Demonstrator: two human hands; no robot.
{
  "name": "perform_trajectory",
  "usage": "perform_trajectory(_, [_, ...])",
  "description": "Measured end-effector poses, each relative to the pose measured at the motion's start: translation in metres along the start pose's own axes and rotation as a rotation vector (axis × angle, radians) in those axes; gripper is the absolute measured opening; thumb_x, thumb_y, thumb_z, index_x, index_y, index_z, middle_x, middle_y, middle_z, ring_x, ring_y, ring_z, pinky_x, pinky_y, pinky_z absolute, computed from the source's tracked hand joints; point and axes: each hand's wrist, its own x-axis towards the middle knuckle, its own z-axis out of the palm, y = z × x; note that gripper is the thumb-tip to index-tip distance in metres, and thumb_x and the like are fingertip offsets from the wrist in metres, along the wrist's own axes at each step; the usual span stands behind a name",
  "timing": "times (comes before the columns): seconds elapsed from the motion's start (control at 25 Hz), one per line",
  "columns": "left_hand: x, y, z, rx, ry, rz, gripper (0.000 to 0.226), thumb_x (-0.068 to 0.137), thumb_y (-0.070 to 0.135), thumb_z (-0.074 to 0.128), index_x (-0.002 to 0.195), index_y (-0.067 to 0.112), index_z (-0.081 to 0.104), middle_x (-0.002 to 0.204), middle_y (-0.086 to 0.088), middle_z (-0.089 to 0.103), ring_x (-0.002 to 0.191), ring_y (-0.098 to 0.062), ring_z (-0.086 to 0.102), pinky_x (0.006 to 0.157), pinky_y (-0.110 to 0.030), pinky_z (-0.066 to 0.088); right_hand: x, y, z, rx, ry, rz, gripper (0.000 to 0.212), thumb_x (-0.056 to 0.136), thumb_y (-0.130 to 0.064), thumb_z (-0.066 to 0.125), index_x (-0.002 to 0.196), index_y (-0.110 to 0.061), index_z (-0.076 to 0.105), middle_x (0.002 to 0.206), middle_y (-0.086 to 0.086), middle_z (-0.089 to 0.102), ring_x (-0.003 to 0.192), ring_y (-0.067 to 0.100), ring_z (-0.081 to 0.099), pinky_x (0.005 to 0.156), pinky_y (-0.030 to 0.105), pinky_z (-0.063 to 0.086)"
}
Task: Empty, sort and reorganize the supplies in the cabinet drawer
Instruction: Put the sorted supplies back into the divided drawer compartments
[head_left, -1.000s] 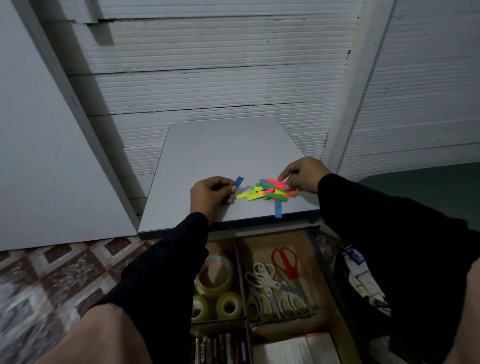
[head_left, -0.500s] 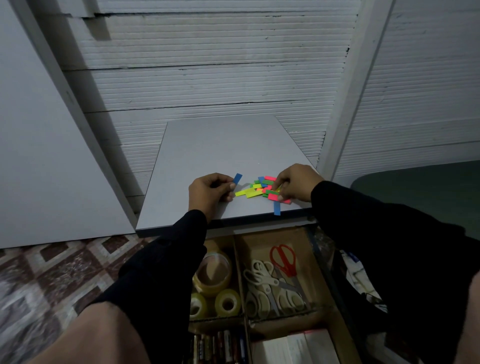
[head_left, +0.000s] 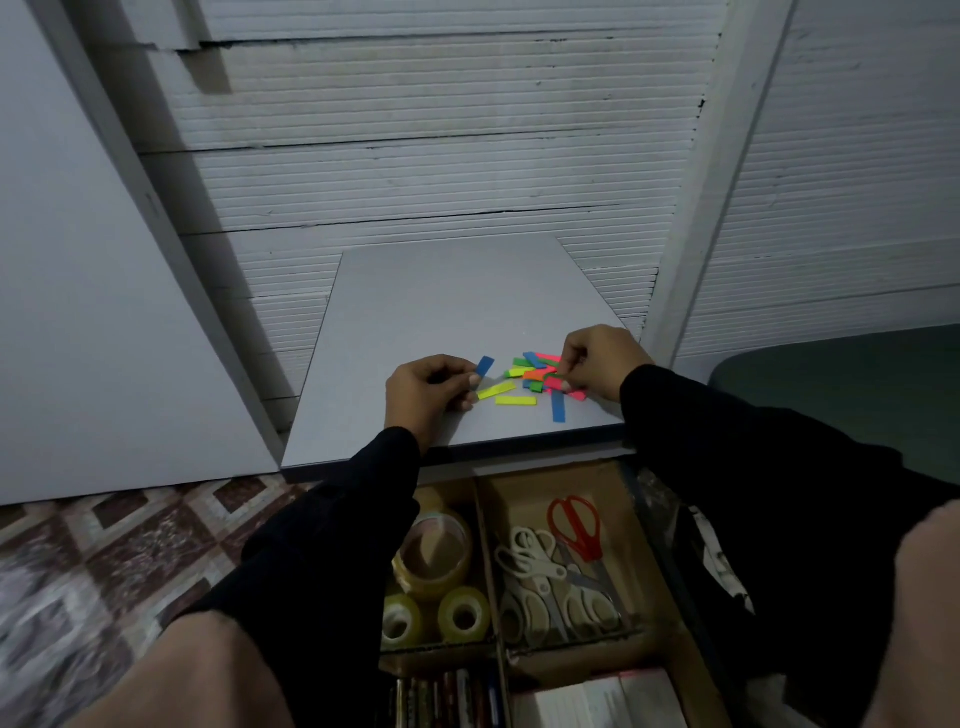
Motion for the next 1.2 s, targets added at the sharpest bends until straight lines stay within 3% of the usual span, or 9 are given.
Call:
perform_trajectory(0.12, [-0.003,0.001,0.001,0.028,0.006,-0.009,0.008,0.080,-0.005,0.067,0.079,0.002,0.068,0.062,-0.006,0.063,0.050,-0.010,0.058,0.054,-0.015,0.053,-0.003,0.005,-0.006,0.104,0.021,0.044,0.013,0.076,0.000,0.071,0.089,0.001,0.069,0.080,0.006,0.063,0.070,0.012,0.054,0.059,0.009,0.043])
perform_trajectory(0.2, [-0.004,0.004,0.000,0.035,0.000,-0.029,0.010,0.081,-0.003,0.067,0.077,0.006,0.068,0.061,-0.003,0.065,0.053,-0.012,0.059,0.054,-0.015,0.052,-0.003,0.007,-0.009,0.178,0.013,0.093,0.005,0.077,-0.002,0.071,0.078,-0.006,0.067,0.074,0.002,0.061,0.073,0.015,0.055,0.067,0.021,0.045])
perform_trajectory(0.32, [-0.005,0.013,-0.001,0.039,-0.043,-0.088,0.010,0.081,-0.001,0.068,0.078,0.008,0.068,0.057,0.003,0.067,0.052,-0.008,0.060,0.056,-0.016,0.053,-0.004,0.011,-0.017,0.320,-0.049,0.188,0.025,0.080,-0.003,0.069,0.065,-0.016,0.055,0.065,0.004,0.059,0.057,0.017,0.056,0.053,0.026,0.048])
perform_trajectory(0.44, [-0.010,0.020,0.004,0.102,-0.067,-0.133,0.011,0.080,-0.001,0.069,0.074,0.009,0.067,0.054,0.005,0.065,0.051,-0.008,0.057,0.053,-0.015,0.051,-0.009,0.017,-0.025,0.355,-0.083,0.246,0.020,0.084,-0.002,0.065,0.072,-0.016,0.056,0.064,0.006,0.059,0.046,0.010,0.055,0.044,0.020,0.047])
perform_trajectory(0.56, [-0.015,0.021,0.005,0.133,-0.058,-0.160,0.011,0.080,0.001,0.069,0.074,0.010,0.067,0.061,0.002,0.065,0.054,-0.007,0.058,0.053,-0.012,0.052,-0.013,0.019,-0.026,0.354,-0.080,0.288,0.015,0.085,0.002,0.060,0.085,-0.012,0.058,0.064,0.007,0.057,0.043,0.011,0.055,0.045,0.021,0.048])
perform_trajectory(0.76, [-0.016,0.022,0.003,0.107,-0.049,-0.197,0.009,0.080,0.001,0.069,0.075,0.008,0.067,0.061,-0.001,0.064,0.060,-0.013,0.055,0.051,-0.012,0.050,-0.016,0.021,-0.027,0.300,-0.049,0.247,0.008,0.087,0.000,0.057,0.085,-0.005,0.062,0.067,0.005,0.056,0.055,0.013,0.049,0.056,0.023,0.045])
perform_trajectory(0.96, [-0.010,0.040,0.026,0.382,-0.159,-0.194,0.005,0.080,0.006,0.071,0.081,0.002,0.068,0.065,-0.005,0.063,0.057,-0.011,0.057,0.053,-0.014,0.053,-0.021,0.030,-0.031,0.092,0.182,0.138,0.007,0.083,-0.007,0.064,0.089,-0.004,0.065,0.087,0.010,0.063,0.082,0.024,0.057,0.070,0.023,0.038])
perform_trajectory(1.08, [-0.012,0.052,0.055,0.440,-0.222,-0.277,0.013,0.078,0.002,0.072,0.069,0.006,0.064,0.066,-0.008,0.061,0.054,-0.013,0.058,0.059,-0.020,0.056,-0.023,0.034,-0.025,-0.039,0.141,0.089,0.011,0.086,-0.005,0.058,0.090,0.000,0.067,0.098,0.016,0.068,0.095,0.029,0.062,0.075,0.024,0.042])
perform_trajectory(1.2, [-0.005,0.049,0.076,0.531,-0.203,-0.367,0.008,0.078,0.006,0.073,0.077,0.004,0.065,0.075,-0.009,0.065,0.065,-0.019,0.063,0.074,-0.031,0.058,-0.021,0.034,-0.023,-0.053,0.062,0.162,0.015,0.084,0.000,0.060,0.096,0.000,0.069,0.106,0.014,0.068,0.102,0.026,0.062,0.081,0.022,0.043])
